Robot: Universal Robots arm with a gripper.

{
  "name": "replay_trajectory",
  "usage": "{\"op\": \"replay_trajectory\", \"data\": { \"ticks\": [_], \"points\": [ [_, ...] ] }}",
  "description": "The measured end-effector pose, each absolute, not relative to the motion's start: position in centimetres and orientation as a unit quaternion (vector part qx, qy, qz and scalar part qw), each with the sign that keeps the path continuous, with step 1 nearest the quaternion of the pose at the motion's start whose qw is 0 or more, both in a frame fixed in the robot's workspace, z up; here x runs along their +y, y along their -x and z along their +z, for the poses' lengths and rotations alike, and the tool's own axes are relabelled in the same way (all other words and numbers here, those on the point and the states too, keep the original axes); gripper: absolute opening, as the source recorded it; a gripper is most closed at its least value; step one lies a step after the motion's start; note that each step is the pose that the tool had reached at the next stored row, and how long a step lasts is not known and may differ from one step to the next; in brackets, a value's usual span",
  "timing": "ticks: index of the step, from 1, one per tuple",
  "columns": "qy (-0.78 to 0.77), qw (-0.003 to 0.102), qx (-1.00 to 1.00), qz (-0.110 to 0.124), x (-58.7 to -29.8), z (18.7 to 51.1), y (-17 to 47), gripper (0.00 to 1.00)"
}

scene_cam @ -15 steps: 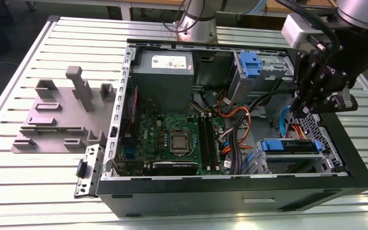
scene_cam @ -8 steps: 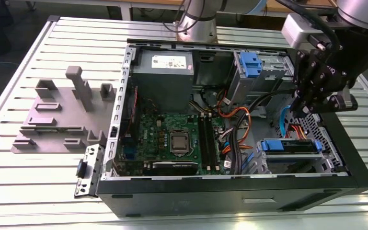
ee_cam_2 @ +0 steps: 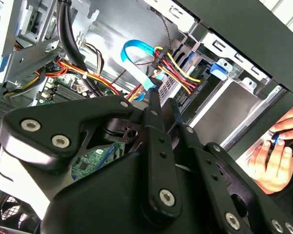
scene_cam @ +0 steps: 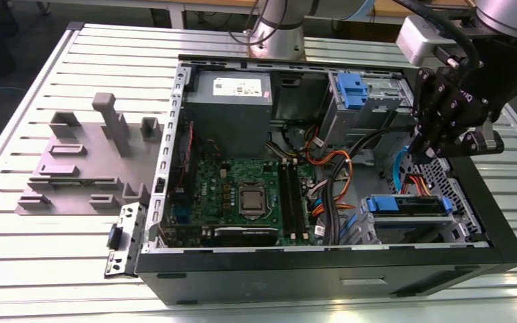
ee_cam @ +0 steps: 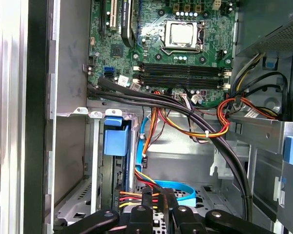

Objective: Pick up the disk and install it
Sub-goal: 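Insert the second disk wire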

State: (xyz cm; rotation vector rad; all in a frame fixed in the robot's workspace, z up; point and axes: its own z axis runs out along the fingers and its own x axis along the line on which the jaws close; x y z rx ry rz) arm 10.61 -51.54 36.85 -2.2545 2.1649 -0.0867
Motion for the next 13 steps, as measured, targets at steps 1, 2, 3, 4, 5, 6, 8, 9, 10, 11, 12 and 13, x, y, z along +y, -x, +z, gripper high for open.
{"op": "replay_trajectory", "data": {
  "ticks": [1, 2, 3, 4, 5, 6, 8, 9, 10, 11, 12, 13],
  "points": [
    [0.721, 0.008, 0.692, -0.027, -51.54, 36.87, -10.61, 0.24],
    [0.721, 0.009, 0.692, -0.027, -51.54, 36.89, -10.61, 0.24],
    [0.721, 0.009, 0.692, -0.026, -51.54, 36.91, -10.61, 0.24],
    [0.721, 0.009, 0.692, -0.026, -51.54, 36.93, -10.61, 0.24],
    [0.721, 0.009, 0.692, -0.026, -51.55, 36.95, -10.61, 0.24],
    [0.721, 0.010, 0.692, -0.025, -51.55, 36.99, -10.61, 0.24],
    [0.721, 0.011, 0.692, -0.024, -51.55, 37.15, -10.61, 0.24],
    [0.721, 0.011, 0.692, -0.024, -51.55, 37.21, -10.61, 0.24],
    [0.721, 0.011, 0.692, -0.024, -51.54, 37.22, -10.61, 0.24],
    [0.721, 0.011, 0.692, -0.023, -51.54, 37.22, -10.61, 0.24],
    [0.721, 0.011, 0.693, -0.023, -51.54, 37.22, -10.61, 0.24],
    [0.721, 0.011, 0.693, -0.023, -51.54, 37.23, -10.61, 0.24]
  ]
}}
